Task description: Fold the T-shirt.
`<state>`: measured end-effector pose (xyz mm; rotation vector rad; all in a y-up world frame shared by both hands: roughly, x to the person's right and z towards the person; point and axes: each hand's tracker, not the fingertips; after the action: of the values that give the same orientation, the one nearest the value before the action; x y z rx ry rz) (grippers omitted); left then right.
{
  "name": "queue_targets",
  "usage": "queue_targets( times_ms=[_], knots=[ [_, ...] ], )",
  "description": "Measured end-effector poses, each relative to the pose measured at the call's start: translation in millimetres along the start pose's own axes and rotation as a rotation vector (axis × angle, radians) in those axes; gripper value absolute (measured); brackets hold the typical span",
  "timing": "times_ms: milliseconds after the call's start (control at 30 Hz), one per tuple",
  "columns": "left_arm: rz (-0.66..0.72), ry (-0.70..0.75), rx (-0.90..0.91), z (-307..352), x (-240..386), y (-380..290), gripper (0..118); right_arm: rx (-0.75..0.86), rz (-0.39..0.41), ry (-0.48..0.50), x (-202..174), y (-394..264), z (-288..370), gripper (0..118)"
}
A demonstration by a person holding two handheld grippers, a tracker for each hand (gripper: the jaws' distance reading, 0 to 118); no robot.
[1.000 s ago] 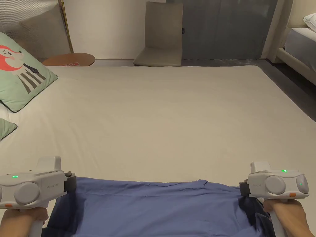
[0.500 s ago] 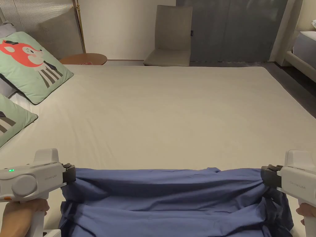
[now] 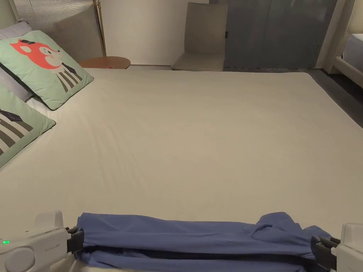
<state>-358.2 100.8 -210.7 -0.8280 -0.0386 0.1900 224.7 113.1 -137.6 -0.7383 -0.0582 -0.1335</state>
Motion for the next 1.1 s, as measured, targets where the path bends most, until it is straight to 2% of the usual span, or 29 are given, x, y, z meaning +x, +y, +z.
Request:
queue_targets(
  times_ms=[233,400,433,467,533,567,600,800,967,1000,1067,1100],
  knots=[
    [-0.027,0.056,-0.034,-15,3,-23,2,-0.032,0.028,-0.090,-7,-30,-25,9],
    [-0.038,0.070,-0.031,-16,0,-20,5,-0.011,0.005,-0.113,-16,-24,-16,12],
    [-0.022,0.063,-0.026,-12,1,-17,19,-0.004,-0.010,-0.115,-18,-20,-12,24],
    [-0.007,0.045,-0.017,-9,1,-14,40,0.010,-0.014,-0.127,-20,-16,-8,45],
    [0.026,-0.001,0.032,0,7,-3,94,0.060,0.003,-0.154,-27,-3,1,95],
    [0.023,-0.024,0.073,5,12,3,106,0.106,0.010,-0.154,-31,5,8,106],
    [0.023,-0.044,0.122,12,17,10,109,0.179,0.010,-0.143,-38,15,17,109],
    [-0.025,-0.138,0.441,63,75,57,109,0.435,0.047,-0.105,-82,69,56,109],
    [-0.116,-0.114,0.634,88,119,71,107,0.579,0.094,-0.098,-110,88,61,108],
    [-0.133,-0.099,0.664,90,126,71,106,0.581,0.103,-0.091,-116,92,63,108],
    [-0.159,-0.075,0.702,91,134,71,90,0.590,0.112,-0.079,-124,95,66,98],
    [-0.166,-0.069,0.709,91,138,69,90,0.611,0.119,-0.074,-127,95,67,98]
  ],
)
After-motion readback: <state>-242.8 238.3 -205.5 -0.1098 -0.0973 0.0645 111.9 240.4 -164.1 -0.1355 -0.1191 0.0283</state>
